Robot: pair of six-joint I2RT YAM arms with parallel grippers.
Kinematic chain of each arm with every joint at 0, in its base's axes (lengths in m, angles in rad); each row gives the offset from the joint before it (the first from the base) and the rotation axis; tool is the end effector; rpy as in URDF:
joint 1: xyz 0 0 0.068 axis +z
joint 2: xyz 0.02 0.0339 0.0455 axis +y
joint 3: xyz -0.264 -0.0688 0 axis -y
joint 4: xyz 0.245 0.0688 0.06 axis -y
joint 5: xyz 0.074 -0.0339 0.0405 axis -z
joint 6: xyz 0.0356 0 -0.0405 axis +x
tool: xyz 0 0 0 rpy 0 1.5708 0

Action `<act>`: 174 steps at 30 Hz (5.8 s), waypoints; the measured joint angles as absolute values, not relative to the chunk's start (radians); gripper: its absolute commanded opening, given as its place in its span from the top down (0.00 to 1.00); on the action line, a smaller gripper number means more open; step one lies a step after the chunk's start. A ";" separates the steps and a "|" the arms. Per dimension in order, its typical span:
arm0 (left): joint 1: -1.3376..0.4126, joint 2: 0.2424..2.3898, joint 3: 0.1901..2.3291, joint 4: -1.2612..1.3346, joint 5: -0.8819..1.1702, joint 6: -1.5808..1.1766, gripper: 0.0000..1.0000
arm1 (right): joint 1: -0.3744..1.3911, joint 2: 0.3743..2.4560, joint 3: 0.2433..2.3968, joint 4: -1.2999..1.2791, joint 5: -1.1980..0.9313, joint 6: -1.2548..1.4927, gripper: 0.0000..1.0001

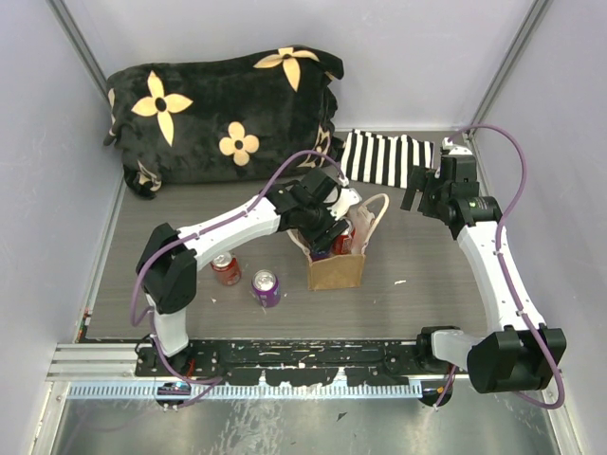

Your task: Place the beverage into the canvas bag

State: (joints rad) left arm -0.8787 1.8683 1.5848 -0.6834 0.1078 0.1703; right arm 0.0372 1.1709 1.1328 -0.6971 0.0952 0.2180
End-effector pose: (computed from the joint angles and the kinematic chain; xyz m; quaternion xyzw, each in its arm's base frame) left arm 0.2597 -0.3193 0.2649 0.4913 0.8172 -0.1512 0.2607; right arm 0.2455 0.0057 0.3339 0.1016 0.9075 0.0084 0.4075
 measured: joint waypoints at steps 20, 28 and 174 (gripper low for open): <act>-0.882 1.889 1.565 -0.641 0.057 0.158 0.15 | 0.035 1.171 1.121 -0.697 0.096 0.212 0.03; -0.890 1.888 1.565 -0.633 0.039 0.171 0.07 | 0.035 1.171 1.118 -0.698 0.096 0.212 0.03; -0.984 1.991 2.151 -1.181 0.122 0.203 1.00 | 0.031 1.084 1.118 -0.760 0.024 0.239 0.02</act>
State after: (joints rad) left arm -0.9840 1.9911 2.1506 -1.1812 0.1223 0.2031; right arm 0.0307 1.0836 1.1175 -0.7605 0.0238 0.2386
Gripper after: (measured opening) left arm 0.667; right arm 0.976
